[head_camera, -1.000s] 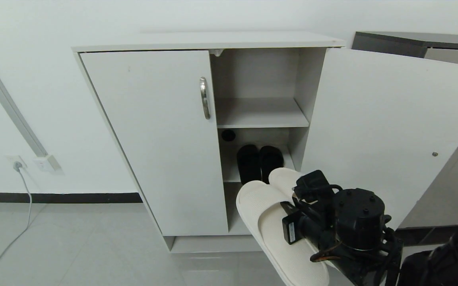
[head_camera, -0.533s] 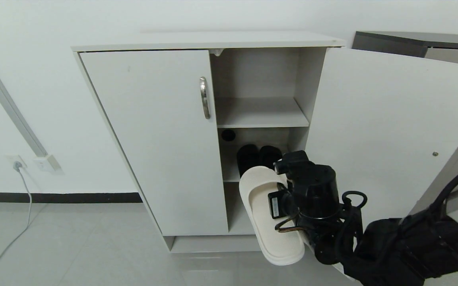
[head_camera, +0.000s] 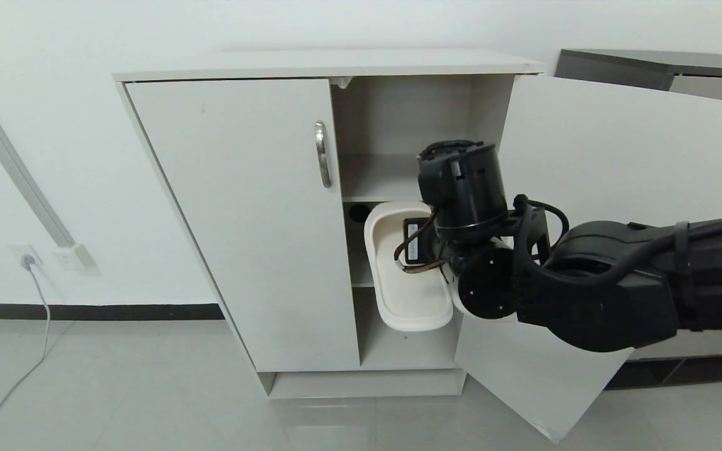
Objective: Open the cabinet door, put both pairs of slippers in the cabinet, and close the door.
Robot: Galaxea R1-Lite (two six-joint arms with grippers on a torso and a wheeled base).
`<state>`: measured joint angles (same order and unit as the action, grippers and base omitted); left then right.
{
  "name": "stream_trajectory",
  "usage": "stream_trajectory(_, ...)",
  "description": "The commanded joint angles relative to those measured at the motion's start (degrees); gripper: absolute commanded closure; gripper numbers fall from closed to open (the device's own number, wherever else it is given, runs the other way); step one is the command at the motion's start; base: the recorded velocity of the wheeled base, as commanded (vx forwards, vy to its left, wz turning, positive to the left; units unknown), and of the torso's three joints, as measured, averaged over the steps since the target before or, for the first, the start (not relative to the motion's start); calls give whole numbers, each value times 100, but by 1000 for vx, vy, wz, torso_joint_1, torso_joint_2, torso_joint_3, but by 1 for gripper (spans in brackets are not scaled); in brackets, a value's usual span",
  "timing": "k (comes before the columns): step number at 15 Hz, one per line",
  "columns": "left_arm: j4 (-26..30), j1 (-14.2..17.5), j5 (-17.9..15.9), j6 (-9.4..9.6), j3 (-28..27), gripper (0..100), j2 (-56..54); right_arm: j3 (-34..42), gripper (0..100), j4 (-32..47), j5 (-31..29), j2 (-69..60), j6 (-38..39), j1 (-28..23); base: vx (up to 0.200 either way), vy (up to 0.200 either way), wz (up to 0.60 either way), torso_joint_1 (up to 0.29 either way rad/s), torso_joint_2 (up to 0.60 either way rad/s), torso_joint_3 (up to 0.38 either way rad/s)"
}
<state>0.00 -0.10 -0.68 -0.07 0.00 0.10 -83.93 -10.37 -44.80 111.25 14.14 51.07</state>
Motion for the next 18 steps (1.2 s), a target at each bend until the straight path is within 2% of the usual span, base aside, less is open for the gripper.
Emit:
stream_trajectory(1,0,1,-2,-1,0,100,-1,-194,100,18,-11,63,1,-18,0,0,0,0,0,0)
stream_trajectory(8,0,1,-2,-1,0,100,-1,-282,100,9,-20,151,-87,-18,0,0,0,0,0,0)
stream_trajectory(18,0,1,-2,-1,0,100,-1,-211,100,-8,-11,178,-52,-27,200,0,0,1,3,4)
